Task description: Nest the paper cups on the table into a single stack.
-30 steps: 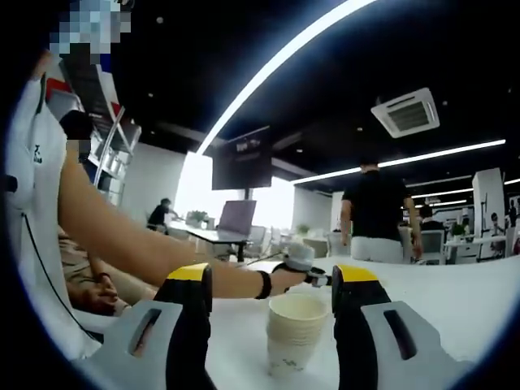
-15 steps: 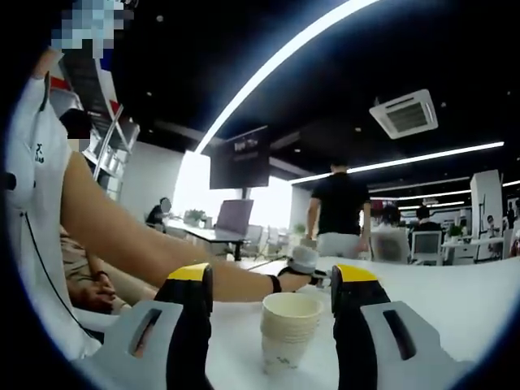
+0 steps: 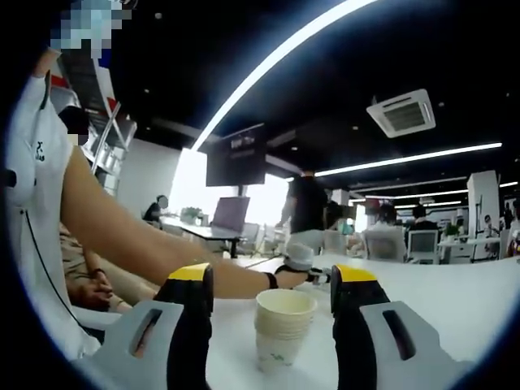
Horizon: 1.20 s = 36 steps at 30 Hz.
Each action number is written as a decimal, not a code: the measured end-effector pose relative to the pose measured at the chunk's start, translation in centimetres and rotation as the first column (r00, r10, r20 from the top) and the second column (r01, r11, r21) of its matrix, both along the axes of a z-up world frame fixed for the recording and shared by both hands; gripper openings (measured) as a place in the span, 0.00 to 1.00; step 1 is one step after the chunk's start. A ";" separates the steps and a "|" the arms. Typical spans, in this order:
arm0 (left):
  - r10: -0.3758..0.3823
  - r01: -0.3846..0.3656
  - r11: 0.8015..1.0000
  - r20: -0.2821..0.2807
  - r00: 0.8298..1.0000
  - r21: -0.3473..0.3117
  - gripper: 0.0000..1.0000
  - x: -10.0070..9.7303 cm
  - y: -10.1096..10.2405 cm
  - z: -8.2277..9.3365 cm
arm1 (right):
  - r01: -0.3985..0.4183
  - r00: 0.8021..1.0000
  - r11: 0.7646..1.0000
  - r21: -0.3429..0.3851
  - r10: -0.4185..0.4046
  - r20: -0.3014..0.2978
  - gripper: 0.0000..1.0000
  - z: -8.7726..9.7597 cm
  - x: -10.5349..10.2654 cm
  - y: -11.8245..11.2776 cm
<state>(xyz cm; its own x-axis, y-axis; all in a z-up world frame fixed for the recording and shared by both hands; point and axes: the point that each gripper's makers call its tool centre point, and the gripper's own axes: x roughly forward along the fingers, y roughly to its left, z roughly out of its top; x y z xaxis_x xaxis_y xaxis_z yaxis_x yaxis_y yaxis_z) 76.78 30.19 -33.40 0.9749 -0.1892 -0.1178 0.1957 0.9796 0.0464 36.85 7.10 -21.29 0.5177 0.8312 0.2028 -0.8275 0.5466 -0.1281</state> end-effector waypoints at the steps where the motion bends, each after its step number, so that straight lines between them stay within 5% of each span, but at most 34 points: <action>1: -0.001 0.001 1.000 0.005 1.000 0.011 0.45 -0.1 0.0 0.1 | 0.000 1.000 1.000 -0.001 0.000 0.000 0.61 0.0 0.0 0.0; 6: -0.031 0.031 0.999 -0.016 0.999 -0.035 0.45 -0.6 -0.3 0.4 | -0.007 1.000 1.000 -0.002 0.006 -0.001 0.60 -0.2 -0.2 0.3; 14: -0.091 0.092 0.993 -0.018 0.996 0.072 0.44 -3.1 -1.2 0.8 | -0.005 1.000 1.000 0.007 0.005 -0.006 0.60 -0.3 -0.2 0.1; 21: -0.141 0.142 0.988 -0.015 0.990 0.056 0.43 -6.0 -1.6 1.6 | -0.010 1.000 1.000 0.014 0.010 -0.009 0.60 -0.7 -0.3 0.0; 24: -0.172 0.172 0.983 -0.003 0.985 0.057 0.42 -7.4 -1.6 2.8 | -0.008 1.000 1.000 0.013 0.008 -0.018 0.60 -1.2 -0.2 -0.1; 29: -0.206 0.210 0.968 0.040 0.978 -0.137 0.42 -10.2 -1.5 5.9 | -0.003 1.000 1.000 0.021 0.003 -0.029 0.59 -1.6 -0.1 -0.3; 36: -0.209 0.214 0.974 0.075 0.975 -0.078 0.42 -14.5 -2.1 7.7 | -0.010 0.999 1.000 0.024 0.011 -0.041 0.59 -2.2 0.0 -0.2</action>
<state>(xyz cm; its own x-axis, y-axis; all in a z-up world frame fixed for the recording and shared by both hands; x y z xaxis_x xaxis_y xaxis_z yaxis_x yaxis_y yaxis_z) 62.33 28.07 -25.67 0.9167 -0.3985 -0.0289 0.3982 0.9171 -0.0159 36.86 6.95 -23.47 0.5175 0.8318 0.2010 -0.8374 0.5405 -0.0809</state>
